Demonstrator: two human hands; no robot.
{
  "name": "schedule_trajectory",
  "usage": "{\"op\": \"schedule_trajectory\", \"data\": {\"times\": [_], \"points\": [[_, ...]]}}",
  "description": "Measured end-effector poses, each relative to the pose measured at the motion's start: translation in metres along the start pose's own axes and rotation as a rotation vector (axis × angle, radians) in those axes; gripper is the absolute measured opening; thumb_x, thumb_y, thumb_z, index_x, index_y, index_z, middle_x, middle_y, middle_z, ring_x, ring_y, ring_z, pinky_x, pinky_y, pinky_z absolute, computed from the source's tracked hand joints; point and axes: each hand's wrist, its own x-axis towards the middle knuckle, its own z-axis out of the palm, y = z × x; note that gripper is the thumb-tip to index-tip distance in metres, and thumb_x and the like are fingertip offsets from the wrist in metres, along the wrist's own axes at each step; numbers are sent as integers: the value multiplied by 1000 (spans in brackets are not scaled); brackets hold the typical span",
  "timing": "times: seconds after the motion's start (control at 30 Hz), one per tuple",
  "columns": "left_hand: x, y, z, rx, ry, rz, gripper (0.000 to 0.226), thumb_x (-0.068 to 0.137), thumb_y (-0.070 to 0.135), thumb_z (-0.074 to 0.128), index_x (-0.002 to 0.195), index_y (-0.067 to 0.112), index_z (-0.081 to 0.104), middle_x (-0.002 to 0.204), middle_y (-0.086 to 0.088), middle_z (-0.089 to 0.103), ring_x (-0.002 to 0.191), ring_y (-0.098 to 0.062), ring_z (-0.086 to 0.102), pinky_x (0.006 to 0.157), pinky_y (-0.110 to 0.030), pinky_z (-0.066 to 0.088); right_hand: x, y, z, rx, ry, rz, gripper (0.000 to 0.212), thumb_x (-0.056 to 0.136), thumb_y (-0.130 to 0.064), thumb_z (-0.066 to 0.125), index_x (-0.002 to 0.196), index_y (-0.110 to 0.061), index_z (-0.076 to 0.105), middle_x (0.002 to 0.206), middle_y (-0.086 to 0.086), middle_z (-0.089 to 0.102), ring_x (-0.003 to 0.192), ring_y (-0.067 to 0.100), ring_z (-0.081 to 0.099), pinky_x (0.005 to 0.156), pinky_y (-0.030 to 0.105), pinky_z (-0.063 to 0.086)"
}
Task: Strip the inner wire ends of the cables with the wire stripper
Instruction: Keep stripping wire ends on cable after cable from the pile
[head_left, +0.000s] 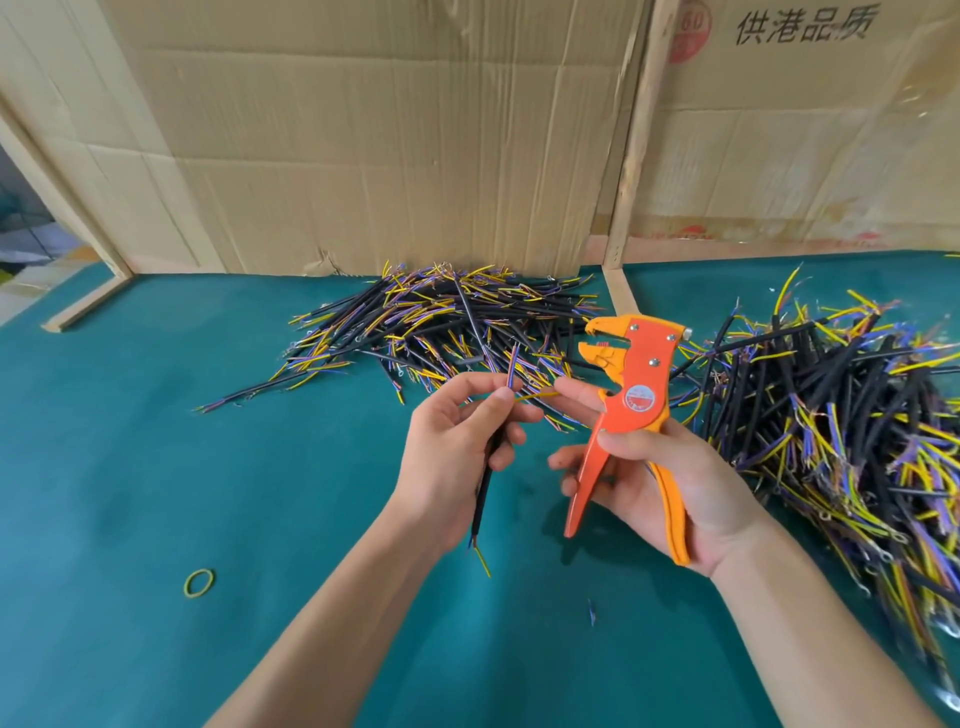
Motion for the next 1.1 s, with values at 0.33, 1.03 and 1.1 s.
{"op": "schedule_trajectory", "data": {"times": [0.33,1.03,1.1], "points": [[2,2,0,58,41,49,13,100,-1,54,95,3,65,89,-8,71,65,-12,61,47,-18,39,-1,-1,4,7,21,11,59,82,-10,63,140,-8,58,142,10,61,91,32,71,77,40,58],[21,18,-18,-469,455,-23,20,102,-7,46,88,6,52,98,-19,62,107,-32,71,80,-42,63,-4,18,34,-49,-141,232,57,77,-14,72,129,4,61,134,27,61,77,34,65,72,45,54],[19,14,-21,-389,478,19,17,102,-4,48,91,7,51,101,-20,61,103,-31,73,77,-37,63,-4,17,35,-57,-135,231,55,77,-15,73,127,4,63,133,29,61,77,34,65,72,44,54]]}}
